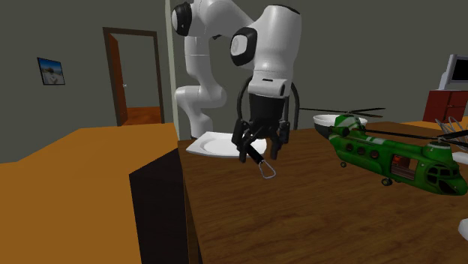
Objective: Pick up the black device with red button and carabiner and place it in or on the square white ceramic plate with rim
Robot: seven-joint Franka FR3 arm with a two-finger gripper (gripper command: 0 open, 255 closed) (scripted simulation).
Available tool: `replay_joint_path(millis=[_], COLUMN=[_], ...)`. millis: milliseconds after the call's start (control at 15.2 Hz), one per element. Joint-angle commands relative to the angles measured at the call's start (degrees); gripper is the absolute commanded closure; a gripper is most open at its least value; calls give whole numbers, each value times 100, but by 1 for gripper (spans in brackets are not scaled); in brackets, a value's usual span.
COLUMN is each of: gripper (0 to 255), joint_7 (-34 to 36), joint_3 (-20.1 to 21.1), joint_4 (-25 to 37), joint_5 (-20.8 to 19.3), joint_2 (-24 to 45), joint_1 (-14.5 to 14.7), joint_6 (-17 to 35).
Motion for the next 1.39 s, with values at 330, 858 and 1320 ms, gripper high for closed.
replay_joint_path(millis=[330,858,1320], gripper=[0,255,255], joint_7=[10,10,-118], joint_3=[-3,-3,25], joint_4=[-15,-15,163], joint_5=[-14,-14,138], joint_2=[17,17,-184], joint_1=[2,2,-25], joint_6=[31,30,-304])
